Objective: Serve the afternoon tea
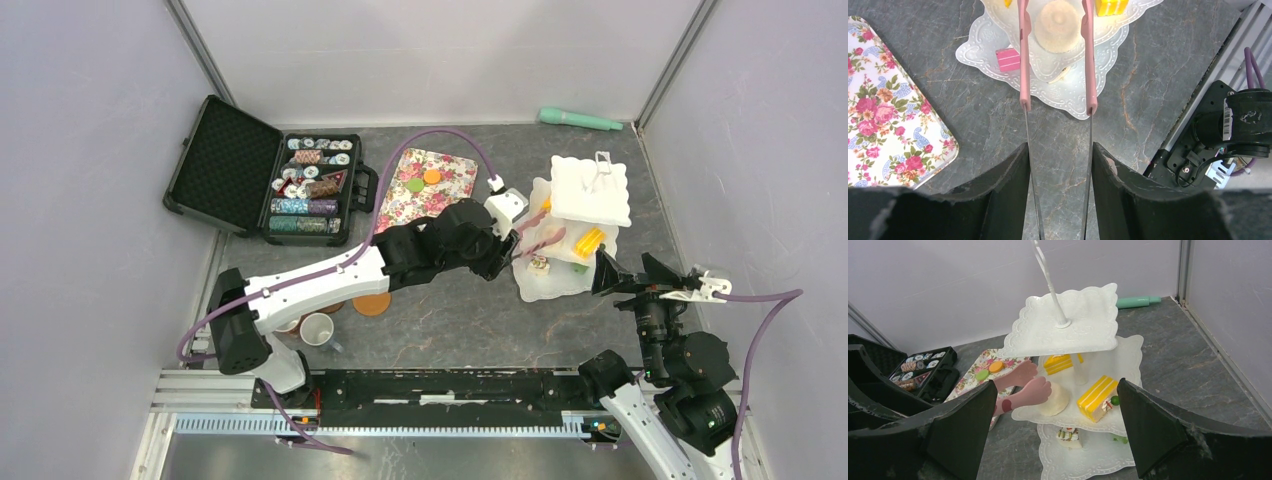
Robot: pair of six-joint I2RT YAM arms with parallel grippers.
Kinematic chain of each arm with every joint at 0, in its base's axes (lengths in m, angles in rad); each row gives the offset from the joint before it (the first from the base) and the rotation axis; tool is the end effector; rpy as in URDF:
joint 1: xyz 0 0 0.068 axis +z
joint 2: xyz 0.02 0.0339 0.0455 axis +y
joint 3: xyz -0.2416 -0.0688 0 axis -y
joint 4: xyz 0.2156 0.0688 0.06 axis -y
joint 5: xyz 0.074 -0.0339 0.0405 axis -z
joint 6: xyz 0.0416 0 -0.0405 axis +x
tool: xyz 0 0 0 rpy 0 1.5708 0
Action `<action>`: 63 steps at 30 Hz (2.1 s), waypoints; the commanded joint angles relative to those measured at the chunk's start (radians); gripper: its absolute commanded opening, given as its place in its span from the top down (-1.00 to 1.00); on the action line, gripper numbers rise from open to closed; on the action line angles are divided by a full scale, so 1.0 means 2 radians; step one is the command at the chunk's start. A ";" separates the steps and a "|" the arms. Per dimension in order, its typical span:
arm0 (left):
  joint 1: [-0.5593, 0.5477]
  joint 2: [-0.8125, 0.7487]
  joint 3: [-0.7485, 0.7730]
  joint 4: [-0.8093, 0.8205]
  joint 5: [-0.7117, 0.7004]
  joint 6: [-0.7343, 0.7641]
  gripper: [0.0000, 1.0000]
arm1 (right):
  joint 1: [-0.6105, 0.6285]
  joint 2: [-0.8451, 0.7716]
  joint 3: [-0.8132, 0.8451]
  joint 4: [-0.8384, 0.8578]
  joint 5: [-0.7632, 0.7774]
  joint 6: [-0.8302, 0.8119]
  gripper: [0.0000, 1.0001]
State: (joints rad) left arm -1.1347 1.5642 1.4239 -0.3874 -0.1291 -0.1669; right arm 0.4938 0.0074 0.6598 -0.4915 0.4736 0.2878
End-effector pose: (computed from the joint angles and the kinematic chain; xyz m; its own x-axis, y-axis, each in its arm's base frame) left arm 0.1484 -0.3058 0.3263 -0.3513 0.3637 -0.8627 0.8047 0.5883 -0.0796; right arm 0.0291 -0.0059 0.3116 0.1281 0.3558 -0.9257 -0.0644 0.9344 0.3502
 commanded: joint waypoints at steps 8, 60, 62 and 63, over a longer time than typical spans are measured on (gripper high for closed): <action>-0.002 -0.126 -0.073 0.006 -0.050 0.045 -0.04 | 0.002 -0.029 0.012 0.003 0.007 -0.002 -0.96; 0.271 0.222 0.148 -0.065 -0.045 -0.076 -0.01 | 0.002 -0.021 0.029 -0.004 0.014 -0.009 -0.96; 0.271 0.221 0.147 -0.068 -0.043 -0.076 -0.02 | 0.002 -0.020 0.029 -0.004 0.013 -0.008 -0.96; 0.270 0.220 0.145 -0.068 -0.043 -0.077 -0.02 | 0.002 -0.019 0.029 -0.004 0.013 -0.008 -0.96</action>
State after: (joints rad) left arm -0.5869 2.0022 1.6764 -0.5381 -0.2325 -0.2874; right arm 0.4938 0.0074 0.6964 -0.5045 0.4839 0.2798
